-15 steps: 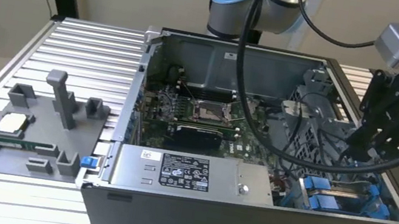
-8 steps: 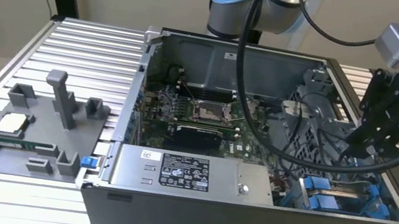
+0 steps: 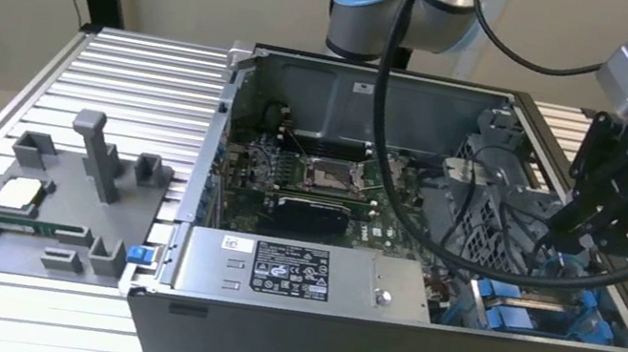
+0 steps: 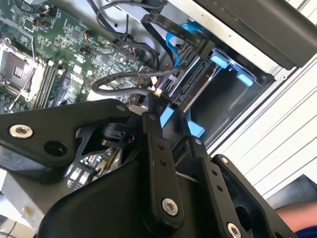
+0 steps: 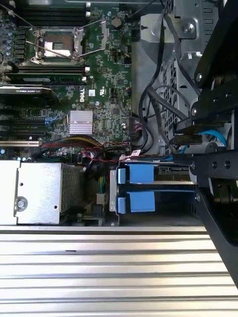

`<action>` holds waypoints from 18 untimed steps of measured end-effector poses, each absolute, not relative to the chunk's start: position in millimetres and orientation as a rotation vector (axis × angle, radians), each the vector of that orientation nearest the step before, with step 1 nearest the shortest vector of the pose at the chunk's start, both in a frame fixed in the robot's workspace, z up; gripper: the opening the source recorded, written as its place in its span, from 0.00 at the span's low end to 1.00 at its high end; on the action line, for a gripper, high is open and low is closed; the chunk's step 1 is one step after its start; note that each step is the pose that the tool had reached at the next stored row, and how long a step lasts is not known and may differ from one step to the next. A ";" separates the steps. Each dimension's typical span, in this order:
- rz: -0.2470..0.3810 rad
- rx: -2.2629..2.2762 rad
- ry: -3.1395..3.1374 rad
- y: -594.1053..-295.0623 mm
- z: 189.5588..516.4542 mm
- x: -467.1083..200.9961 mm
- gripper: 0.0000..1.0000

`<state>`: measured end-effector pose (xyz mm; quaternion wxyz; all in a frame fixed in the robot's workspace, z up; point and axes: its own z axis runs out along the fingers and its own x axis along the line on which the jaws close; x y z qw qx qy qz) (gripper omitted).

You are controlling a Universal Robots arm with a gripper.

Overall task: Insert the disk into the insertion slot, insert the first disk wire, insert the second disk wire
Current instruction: 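Insert the first disk wire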

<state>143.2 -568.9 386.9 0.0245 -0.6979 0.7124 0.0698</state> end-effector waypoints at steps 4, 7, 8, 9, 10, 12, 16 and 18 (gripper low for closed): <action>0.217 -2.160 2.202 -569.1 386.3 143.2 1.00; 0.217 -2.161 2.201 -569.1 385.4 143.3 1.00; 0.217 -2.162 2.201 -569.2 385.3 143.3 1.00; 0.217 -2.162 2.200 -569.2 385.2 143.4 1.00; 0.217 -2.162 2.200 -569.1 385.1 143.4 1.00; 0.217 -2.163 2.200 -569.1 385.0 143.4 1.00; 0.217 -2.163 2.200 -569.1 384.7 143.4 0.00; 0.217 -2.163 2.200 -569.1 384.7 143.4 0.00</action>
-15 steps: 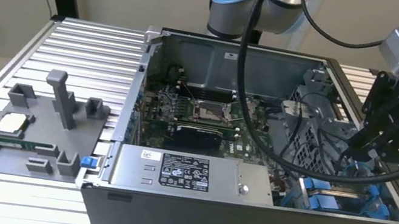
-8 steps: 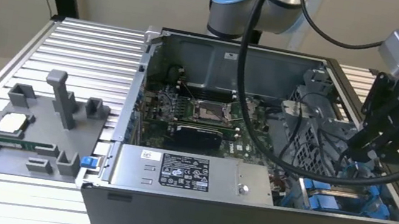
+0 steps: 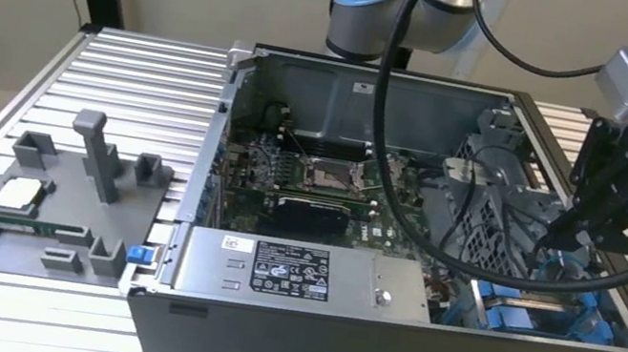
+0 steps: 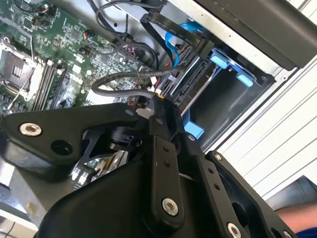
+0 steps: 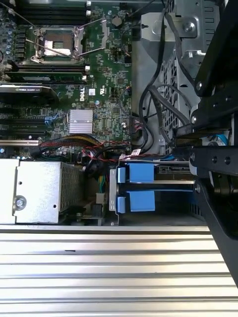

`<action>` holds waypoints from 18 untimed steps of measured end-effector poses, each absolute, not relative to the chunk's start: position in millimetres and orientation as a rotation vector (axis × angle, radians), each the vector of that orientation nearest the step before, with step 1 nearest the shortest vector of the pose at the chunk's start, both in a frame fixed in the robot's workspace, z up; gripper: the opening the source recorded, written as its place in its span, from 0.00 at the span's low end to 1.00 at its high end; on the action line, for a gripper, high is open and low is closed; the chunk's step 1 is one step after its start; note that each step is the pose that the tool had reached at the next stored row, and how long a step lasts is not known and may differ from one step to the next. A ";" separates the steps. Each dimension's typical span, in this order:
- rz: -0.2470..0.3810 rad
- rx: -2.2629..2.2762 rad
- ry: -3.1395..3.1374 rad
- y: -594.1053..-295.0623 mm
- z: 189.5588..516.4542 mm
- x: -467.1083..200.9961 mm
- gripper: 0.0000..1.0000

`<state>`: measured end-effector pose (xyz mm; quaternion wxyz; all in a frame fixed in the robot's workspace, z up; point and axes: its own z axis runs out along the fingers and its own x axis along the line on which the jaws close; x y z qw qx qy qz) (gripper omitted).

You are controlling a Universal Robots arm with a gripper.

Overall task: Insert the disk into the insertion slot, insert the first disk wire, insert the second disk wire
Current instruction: 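Insert the first disk wire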

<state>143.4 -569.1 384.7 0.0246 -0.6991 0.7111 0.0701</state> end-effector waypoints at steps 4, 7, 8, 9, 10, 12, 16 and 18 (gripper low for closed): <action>0.217 -2.163 2.200 -569.1 384.6 143.4 0.00; 0.217 -2.167 2.195 -569.1 383.6 143.6 0.00; 0.216 -2.172 2.193 -569.3 383.0 143.8 0.00; 0.215 -2.179 2.191 -569.4 382.4 144.0 0.00; 0.216 -2.186 2.190 -569.8 381.9 144.2 0.00; 0.215 -2.205 2.186 -570.1 381.3 144.7 0.00; 0.197 -2.247 2.169 -570.2 379.5 145.0 0.00; 0.186 -2.265 2.163 -570.3 378.6 145.1 0.00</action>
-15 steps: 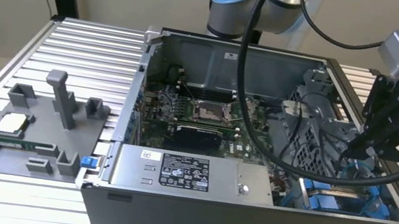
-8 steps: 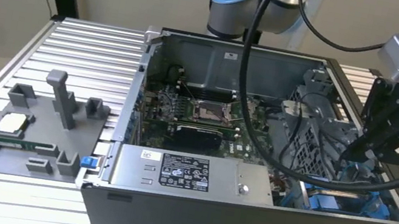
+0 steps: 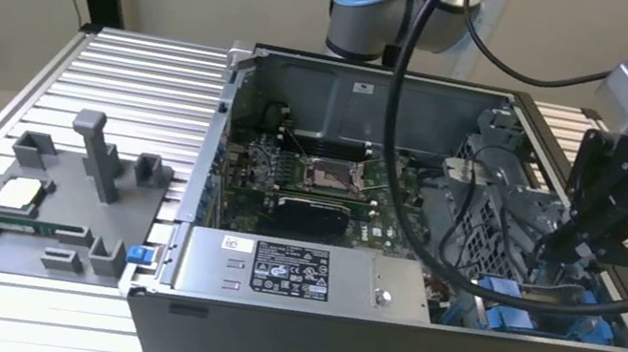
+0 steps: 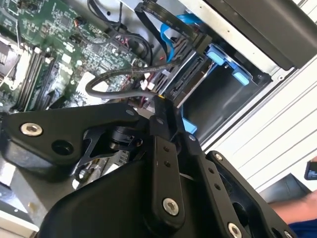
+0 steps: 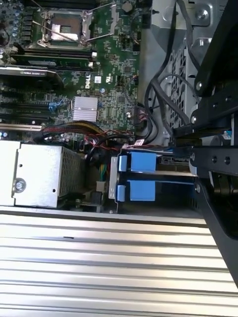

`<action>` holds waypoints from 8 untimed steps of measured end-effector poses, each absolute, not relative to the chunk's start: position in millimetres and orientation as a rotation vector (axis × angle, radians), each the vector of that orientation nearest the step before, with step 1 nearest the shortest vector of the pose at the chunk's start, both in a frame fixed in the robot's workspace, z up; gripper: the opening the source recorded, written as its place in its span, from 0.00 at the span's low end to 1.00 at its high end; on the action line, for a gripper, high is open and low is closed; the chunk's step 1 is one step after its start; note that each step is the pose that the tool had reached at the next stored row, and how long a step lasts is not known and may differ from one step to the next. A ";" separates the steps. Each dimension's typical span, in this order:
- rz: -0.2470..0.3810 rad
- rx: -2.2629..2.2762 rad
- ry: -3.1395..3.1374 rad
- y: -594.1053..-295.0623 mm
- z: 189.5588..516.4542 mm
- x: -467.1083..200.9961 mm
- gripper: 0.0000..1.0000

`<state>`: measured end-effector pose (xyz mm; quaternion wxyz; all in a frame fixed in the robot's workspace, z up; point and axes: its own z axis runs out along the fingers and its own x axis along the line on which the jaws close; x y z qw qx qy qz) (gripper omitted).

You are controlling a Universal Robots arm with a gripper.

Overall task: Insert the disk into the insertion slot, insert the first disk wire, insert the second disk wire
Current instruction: 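Insert the first disk wire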

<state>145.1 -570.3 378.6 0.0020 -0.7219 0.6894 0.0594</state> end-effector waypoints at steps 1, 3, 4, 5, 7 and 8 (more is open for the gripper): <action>0.182 -2.274 2.159 -570.3 378.0 145.2 0.00; 0.173 -2.291 2.151 -570.5 376.7 145.5 0.00; 0.170 -2.299 2.147 -570.6 375.9 145.7 0.00; 0.167 -2.307 2.143 -570.6 375.1 146.0 0.00; 0.163 -2.321 2.133 -570.7 373.1 146.9 0.00; 0.161 -2.328 2.128 -570.7 372.1 147.5 0.00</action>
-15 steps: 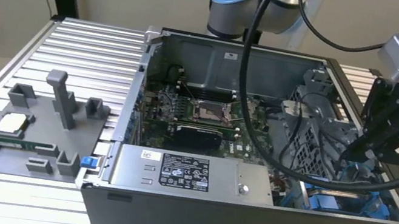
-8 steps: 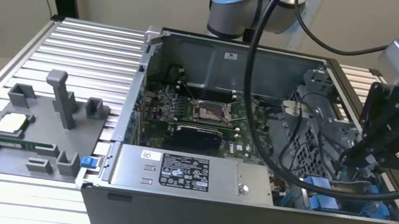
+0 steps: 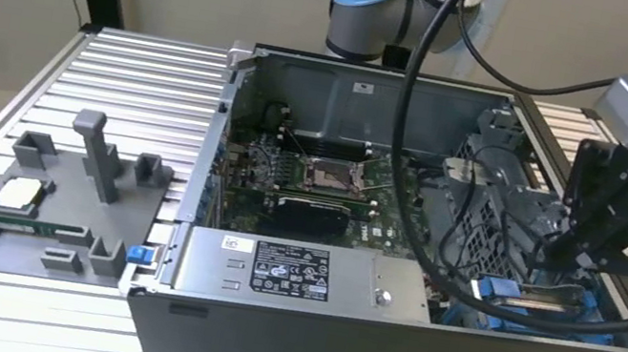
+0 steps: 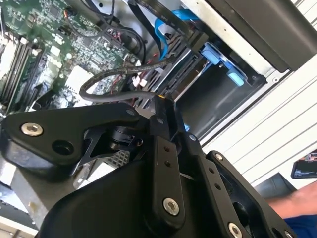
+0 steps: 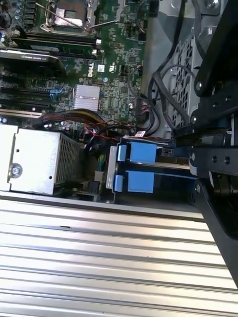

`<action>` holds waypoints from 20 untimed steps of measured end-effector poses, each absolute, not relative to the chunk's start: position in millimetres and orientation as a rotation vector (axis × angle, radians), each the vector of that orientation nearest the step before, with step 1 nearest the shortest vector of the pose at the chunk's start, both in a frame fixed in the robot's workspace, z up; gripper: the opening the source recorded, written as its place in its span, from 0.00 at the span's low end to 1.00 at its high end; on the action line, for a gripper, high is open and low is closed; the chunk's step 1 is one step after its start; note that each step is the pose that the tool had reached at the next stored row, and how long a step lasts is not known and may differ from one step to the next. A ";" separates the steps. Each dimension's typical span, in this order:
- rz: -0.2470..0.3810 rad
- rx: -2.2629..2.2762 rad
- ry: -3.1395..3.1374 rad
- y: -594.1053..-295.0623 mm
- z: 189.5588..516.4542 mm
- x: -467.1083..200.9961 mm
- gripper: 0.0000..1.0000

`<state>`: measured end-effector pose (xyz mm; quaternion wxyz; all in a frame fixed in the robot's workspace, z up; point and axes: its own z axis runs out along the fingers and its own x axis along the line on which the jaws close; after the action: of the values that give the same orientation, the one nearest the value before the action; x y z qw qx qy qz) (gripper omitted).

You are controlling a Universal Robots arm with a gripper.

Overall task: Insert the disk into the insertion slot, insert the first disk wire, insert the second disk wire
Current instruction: 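Insert the first disk wire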

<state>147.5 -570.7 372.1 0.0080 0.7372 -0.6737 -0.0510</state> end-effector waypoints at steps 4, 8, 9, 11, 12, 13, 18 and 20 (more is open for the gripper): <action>-0.152 2.321 -2.080 -570.8 368.1 149.7 0.00; -0.146 2.336 -2.057 -570.9 364.2 153.5 0.00; -0.143 2.339 -2.054 -570.9 363.4 154.7 0.00; -0.133 2.344 -2.053 -570.9 361.8 157.2 0.00; -0.125 2.346 -2.054 -570.9 361.1 158.7 0.00; -0.116 2.349 -2.056 -570.9 360.6 160.0 0.00; -0.088 2.347 -2.068 -570.5 356.9 163.1 0.00; -0.088 2.328 -2.091 -570.4 355.0 163.3 0.00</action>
<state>163.3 -570.4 355.0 0.0058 0.7436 -0.6680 -0.0280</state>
